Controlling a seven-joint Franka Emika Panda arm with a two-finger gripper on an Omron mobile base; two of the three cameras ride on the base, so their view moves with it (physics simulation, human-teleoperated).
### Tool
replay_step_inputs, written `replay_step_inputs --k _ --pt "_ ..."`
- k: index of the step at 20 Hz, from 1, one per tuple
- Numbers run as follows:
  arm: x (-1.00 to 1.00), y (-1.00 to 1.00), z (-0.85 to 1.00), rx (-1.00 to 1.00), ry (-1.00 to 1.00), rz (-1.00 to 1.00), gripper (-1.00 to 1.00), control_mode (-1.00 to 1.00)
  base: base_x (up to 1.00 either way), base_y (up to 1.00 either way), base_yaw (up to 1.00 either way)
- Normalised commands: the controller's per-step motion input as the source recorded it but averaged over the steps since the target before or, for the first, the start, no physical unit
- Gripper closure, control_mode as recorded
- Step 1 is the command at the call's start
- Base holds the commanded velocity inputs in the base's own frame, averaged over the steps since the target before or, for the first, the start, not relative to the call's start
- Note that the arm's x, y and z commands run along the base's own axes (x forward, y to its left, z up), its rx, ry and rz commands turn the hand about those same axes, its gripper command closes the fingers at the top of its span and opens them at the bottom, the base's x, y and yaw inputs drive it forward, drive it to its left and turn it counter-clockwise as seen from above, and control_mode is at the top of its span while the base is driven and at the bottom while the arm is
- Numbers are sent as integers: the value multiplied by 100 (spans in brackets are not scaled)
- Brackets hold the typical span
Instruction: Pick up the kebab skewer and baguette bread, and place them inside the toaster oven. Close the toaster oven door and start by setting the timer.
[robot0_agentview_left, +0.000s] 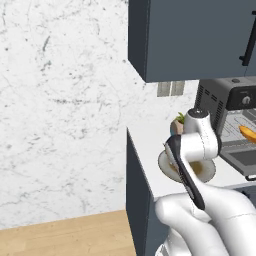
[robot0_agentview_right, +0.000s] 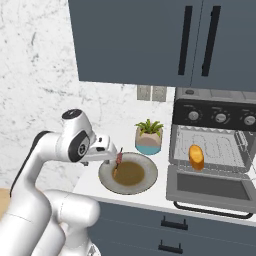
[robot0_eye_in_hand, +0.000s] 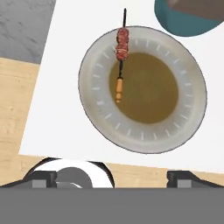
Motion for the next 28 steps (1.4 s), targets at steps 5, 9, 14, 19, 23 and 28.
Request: replay_step_inputs --k 5,9,14,19,23,28 --pt "25 -29 -38 1 0 0 -100 -100 0 0 0" --pt "1 -12 -53 2 0 0 -100 -100 0 0 0" --pt "5 11 -48 2 0 0 -100 -100 0 0 0" --pt "15 4 -24 0 0 -1 -100 -100 0 0 0" --pt "28 0 -17 1 0 -2 -100 -100 0 0 0" --pt "29 0 -8 1 1 -3 -100 -100 0 0 0"
